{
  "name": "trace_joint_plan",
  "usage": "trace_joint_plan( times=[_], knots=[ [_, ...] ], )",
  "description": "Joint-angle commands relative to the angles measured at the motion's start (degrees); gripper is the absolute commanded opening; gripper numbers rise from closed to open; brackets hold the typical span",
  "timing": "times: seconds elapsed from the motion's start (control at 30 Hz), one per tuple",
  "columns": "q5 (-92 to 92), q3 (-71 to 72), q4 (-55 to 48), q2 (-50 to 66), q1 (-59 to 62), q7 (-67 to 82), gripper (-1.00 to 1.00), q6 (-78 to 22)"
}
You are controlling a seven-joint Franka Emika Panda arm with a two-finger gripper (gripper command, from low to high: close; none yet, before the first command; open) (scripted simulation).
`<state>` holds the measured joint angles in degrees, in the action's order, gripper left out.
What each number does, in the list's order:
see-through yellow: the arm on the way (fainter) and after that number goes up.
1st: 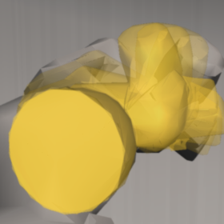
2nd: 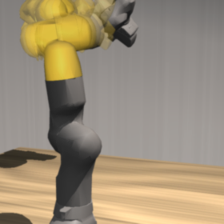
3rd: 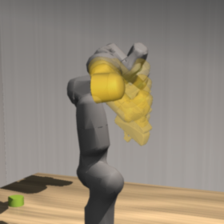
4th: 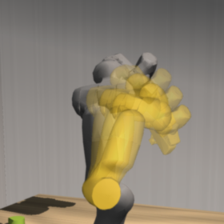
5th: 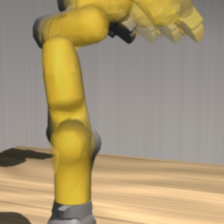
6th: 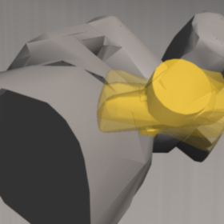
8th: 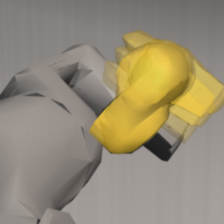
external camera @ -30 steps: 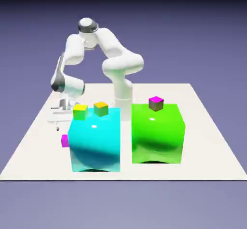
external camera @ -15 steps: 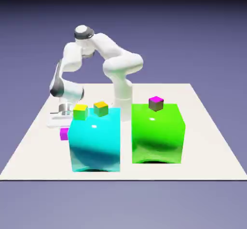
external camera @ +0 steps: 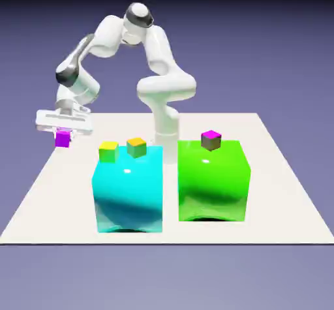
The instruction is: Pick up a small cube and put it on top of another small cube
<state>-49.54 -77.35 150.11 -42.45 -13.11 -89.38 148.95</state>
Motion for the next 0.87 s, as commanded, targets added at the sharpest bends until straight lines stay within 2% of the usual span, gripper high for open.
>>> trace_joint_plan(
  times=[0.0, 0.57, 0.7, 0.73, 0.83],
  knots=[
    [0.36, 2.08, -0.56, 1.34, 1.30, -0.84, -1.00, -2.43],
    [5.70, 36.95, -10.02, 23.79, 23.07, -14.32, -1.00, -42.51],
    [-1.38, 38.93, -5.75, 28.10, 19.79, -9.04, -1.00, -35.81],
    [-1.39, 38.93, -5.75, 28.10, 19.79, -9.04, 1.00, -35.81],
    [3.59, 37.54, -8.75, 25.07, 22.09, -12.75, 1.00, -40.52]
  ],
)
